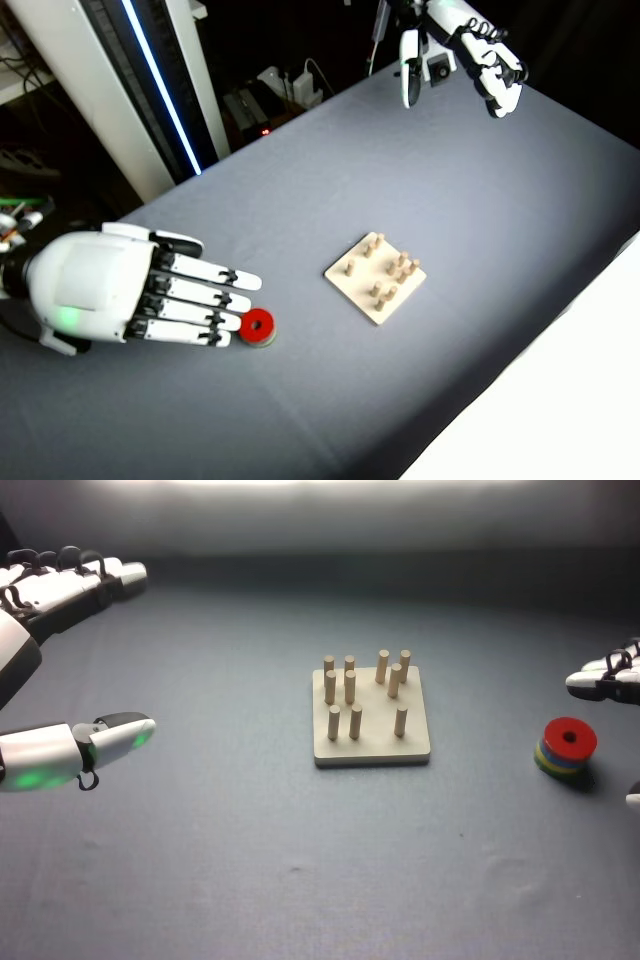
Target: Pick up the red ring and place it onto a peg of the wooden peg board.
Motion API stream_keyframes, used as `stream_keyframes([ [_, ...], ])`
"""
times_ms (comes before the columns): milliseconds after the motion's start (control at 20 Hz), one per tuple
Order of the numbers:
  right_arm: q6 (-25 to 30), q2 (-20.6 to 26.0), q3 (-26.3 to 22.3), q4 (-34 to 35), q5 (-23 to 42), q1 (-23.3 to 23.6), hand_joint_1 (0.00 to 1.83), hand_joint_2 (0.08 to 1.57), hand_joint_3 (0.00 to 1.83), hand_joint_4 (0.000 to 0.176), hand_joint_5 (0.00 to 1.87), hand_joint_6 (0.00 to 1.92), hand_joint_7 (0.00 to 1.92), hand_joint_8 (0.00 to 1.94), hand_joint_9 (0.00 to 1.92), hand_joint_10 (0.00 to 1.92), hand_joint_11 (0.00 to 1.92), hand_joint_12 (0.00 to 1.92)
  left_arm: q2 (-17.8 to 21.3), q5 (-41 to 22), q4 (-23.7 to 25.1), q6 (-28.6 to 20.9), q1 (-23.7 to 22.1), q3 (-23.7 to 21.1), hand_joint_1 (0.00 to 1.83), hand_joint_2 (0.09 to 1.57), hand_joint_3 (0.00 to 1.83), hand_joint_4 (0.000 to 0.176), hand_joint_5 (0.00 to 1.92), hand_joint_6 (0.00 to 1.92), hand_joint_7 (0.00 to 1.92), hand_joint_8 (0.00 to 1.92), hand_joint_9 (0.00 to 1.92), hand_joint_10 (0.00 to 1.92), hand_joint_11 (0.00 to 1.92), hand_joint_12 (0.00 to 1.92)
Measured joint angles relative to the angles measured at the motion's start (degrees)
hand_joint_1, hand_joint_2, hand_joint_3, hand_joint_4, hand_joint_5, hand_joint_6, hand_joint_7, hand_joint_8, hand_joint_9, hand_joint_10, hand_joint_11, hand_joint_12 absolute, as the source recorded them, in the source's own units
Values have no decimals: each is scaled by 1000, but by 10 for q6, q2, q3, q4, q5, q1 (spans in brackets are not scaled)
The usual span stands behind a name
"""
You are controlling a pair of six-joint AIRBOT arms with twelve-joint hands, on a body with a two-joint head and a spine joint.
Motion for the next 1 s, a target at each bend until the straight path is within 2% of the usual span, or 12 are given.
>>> stream_keyframes([
  [150, 0, 0, 0, 0, 0, 0, 821, 1080, 4, 6, 410, 4, 383, 3, 400, 11, 151, 688, 0, 0, 0, 0, 0, 0, 699, 1050, 2, 6, 339, 0, 259, 0, 233, 13, 0, 807],
  [250, 0, -2, 6, -8, -8, 6, 859, 1077, 1, 2, 414, 4, 382, 1, 392, 4, 133, 683, -4, 0, -2, 0, 0, 0, 739, 1061, 2, 0, 365, 3, 246, 0, 236, 6, 0, 785],
  [400, 3, -17, 31, -49, -62, 66, 975, 1067, 0, 0, 439, 3, 384, 4, 349, 6, 1, 811, -7, 3, -1, -1, 0, 3, 743, 1068, 2, 0, 359, 1, 239, 0, 221, 3, 0, 751],
  [550, 31, -35, 66, -120, -134, 124, 1129, 1004, 0, 0, 498, 0, 470, 0, 464, 3, 110, 979, -7, 3, 0, -2, 0, 3, 723, 1083, 6, 0, 363, 2, 223, 0, 199, 0, 0, 740],
  [650, 39, -46, 83, -156, -190, 147, 1109, 1001, 0, 37, 477, 0, 441, 0, 430, 0, 102, 936, -7, 3, -2, -2, 0, 4, 757, 1076, 2, 0, 386, 8, 227, 1, 206, 3, 0, 740],
  [700, 39, -51, 89, -170, -217, 159, 1103, 995, 0, 39, 473, 0, 428, 0, 419, 0, 97, 881, -7, 3, -1, -2, 0, 4, 746, 1071, 0, 0, 405, 7, 235, 2, 217, 5, 0, 772],
  [750, 40, -54, 93, -181, -234, 167, 1093, 972, 0, 27, 488, 0, 445, 0, 442, 2, 128, 811, -7, 3, 0, -2, 0, 4, 750, 1067, 0, 0, 411, 4, 239, 1, 218, 3, 0, 757],
  [800, 40, -59, 100, -195, -255, 178, 1087, 961, 0, 34, 491, 0, 447, 0, 442, 0, 133, 761, -7, 3, 3, -2, 0, 4, 748, 1066, 0, 0, 405, 0, 249, 5, 223, 5, 0, 755],
  [850, 39, -64, 104, -201, -270, 184, 1122, 945, 0, 13, 500, 3, 468, 8, 469, 10, 154, 761, -7, 3, 5, -2, 0, 4, 755, 1060, 0, 0, 404, 0, 252, 5, 220, 3, 0, 752],
  [900, 40, -71, 109, -207, -279, 186, 1137, 927, 0, 11, 515, 1, 497, 3, 502, 8, 175, 736, -8, 3, 4, -2, 0, 5, 780, 1056, 0, 0, 411, 1, 265, 5, 236, 7, 0, 797],
  [950, 40, -75, 110, -209, -287, 186, 1128, 935, 4, 30, 502, 0, 490, 0, 497, 2, 159, 724, -8, 4, 3, -2, 0, 5, 805, 1053, 0, 0, 415, 2, 261, 2, 233, 4, 0, 803],
  [1000, 41, -80, 113, -216, -295, 186, 1135, 941, 1, 26, 509, 0, 501, 0, 529, 3, 193, 777, -8, 4, 2, -2, 0, 5, 801, 1050, 0, 0, 415, 1, 265, 2, 235, 4, 0, 822],
])
